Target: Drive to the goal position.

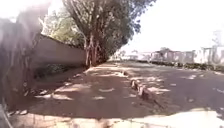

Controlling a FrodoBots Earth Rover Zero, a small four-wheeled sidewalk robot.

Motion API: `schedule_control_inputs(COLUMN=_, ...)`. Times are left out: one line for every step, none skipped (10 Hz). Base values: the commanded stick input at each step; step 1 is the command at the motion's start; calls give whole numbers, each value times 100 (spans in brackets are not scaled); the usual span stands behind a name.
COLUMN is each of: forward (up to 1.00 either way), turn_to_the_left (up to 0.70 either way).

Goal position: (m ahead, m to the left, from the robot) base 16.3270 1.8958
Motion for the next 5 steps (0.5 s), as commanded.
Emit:
schedule_control_inputs(forward=70, turn_to_the_left=0)
schedule_control_inputs(forward=70, turn_to_the_left=0)
schedule_control_inputs(forward=70, turn_to_the_left=0)
schedule_control_inputs(forward=70, turn_to_the_left=0)
schedule_control_inputs(forward=70, turn_to_the_left=0)
